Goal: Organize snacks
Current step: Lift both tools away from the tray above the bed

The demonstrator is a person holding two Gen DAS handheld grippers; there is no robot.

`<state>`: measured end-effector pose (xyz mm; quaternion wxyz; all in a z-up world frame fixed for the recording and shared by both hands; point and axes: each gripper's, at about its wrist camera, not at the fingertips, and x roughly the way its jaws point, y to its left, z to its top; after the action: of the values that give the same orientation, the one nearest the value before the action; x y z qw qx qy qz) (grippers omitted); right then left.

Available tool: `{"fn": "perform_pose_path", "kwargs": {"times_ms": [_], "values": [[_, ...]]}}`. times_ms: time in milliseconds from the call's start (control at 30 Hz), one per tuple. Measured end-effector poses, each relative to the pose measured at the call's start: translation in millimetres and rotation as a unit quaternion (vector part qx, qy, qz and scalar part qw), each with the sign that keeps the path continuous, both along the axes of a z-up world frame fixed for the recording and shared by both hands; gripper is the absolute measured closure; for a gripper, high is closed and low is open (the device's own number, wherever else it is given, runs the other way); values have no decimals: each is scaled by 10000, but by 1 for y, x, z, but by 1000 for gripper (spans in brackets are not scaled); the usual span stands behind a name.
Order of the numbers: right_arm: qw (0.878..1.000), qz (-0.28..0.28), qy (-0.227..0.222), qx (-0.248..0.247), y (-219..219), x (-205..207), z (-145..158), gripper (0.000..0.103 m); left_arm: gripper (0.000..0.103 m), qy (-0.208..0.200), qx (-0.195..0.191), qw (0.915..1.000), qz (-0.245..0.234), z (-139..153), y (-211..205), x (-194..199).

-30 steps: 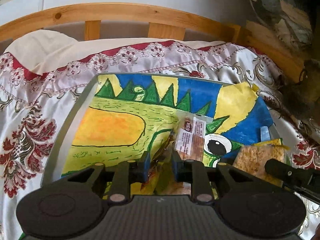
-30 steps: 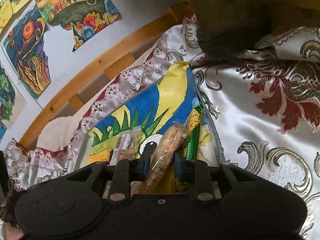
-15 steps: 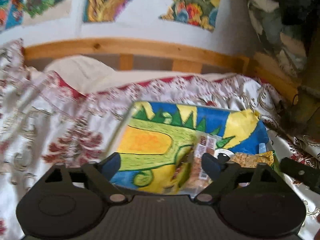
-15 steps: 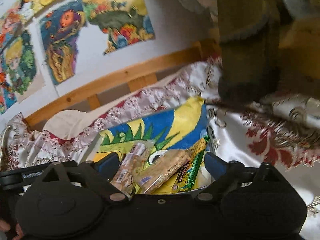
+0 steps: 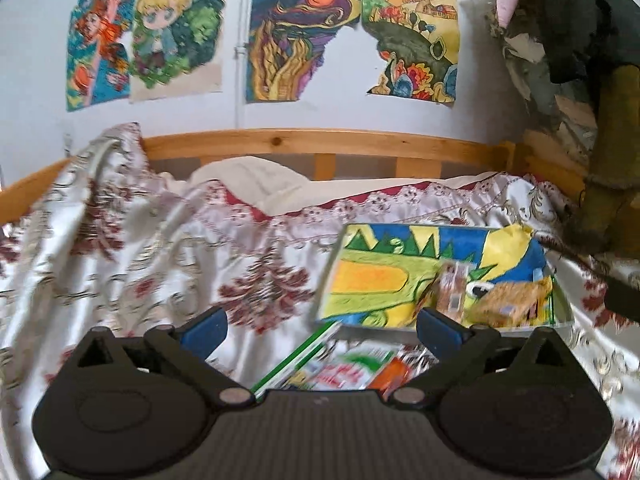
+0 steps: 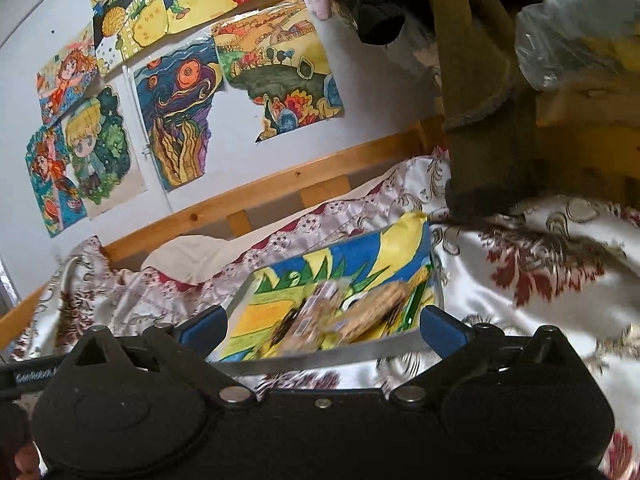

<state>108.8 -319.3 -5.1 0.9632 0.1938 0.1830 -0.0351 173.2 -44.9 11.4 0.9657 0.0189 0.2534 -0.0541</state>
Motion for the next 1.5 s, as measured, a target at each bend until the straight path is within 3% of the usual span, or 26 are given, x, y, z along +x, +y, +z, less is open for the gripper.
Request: {"fn": "perform_pose_path", "kwargs": {"times_ms": [233,400,700,800,967,1167,1500], "values": [[9995,88,-160,-265,24,-45,8,1,0,8,39,9991,425,0,24,-54],[9989,144,-233,-386,37,-73,12,1,0,64,288,9971,701,-5,32,-85],[9977,343,-75,-589,62,-115,12,1,0,121,632,9971,398,-15,31,-140],[9966,346,170,-730,73,-123,7,1,0,399,493,9970,441,-20,38,-147],[9865,518,491,-1472,101,-127,-1,1,0,1019,-20,9929,620,-27,56,-143],[9759,680,610,-1983,119,-127,-8,1,0,1089,33,9908,802,-32,63,-144],[9788,499,807,-1813,111,-119,-11,1,0,1098,104,9907,794,-32,62,-141]]}}
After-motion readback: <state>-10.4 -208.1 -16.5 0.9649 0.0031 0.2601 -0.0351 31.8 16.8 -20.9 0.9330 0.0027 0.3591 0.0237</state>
